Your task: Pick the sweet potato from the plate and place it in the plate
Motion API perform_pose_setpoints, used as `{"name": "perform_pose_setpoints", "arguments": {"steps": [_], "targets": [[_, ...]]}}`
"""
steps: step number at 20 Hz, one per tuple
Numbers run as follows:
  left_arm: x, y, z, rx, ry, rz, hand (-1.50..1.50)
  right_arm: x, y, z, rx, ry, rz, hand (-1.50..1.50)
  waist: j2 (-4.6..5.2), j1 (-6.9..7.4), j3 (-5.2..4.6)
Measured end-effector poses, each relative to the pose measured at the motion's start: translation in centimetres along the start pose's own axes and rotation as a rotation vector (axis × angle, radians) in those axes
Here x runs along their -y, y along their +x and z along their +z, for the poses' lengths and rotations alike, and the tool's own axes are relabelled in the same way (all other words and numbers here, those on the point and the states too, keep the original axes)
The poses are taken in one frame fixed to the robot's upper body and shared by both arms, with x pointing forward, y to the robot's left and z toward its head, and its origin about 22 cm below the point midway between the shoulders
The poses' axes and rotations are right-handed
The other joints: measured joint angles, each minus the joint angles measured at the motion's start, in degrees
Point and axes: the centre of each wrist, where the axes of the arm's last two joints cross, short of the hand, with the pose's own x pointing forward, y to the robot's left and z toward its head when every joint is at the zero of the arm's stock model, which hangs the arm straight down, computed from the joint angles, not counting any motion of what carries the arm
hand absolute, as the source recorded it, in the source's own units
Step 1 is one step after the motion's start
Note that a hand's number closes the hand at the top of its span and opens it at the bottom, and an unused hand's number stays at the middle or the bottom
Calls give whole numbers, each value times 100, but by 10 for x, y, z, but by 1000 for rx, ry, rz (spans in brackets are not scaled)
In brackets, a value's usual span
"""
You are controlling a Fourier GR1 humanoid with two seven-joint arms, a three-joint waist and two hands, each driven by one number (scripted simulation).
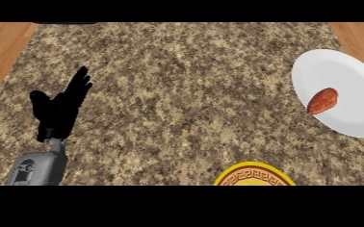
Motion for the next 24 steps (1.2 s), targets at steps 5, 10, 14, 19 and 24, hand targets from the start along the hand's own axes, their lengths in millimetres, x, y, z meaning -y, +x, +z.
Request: {"name": "perform_pose_setpoints", "arguments": {"steps": [5,10,14,19,24], "targets": [[4,1,0,2,-1,4,0,15,5,11,-12,-8,-12,-150,17,2,11],[4,3,0,12,-8,8,0,23,8,18,-16,-30,-17,-150,40,41,21],[4,3,-1,13,-12,9,0,33,12,25,-17,-52,-11,-150,61,56,27],[2,5,-2,18,-10,6,0,39,13,33,-28,-64,7,-150,75,90,37],[9,5,-3,17,-19,12,0,43,12,41,-47,-70,44,-150,97,122,47]]}}
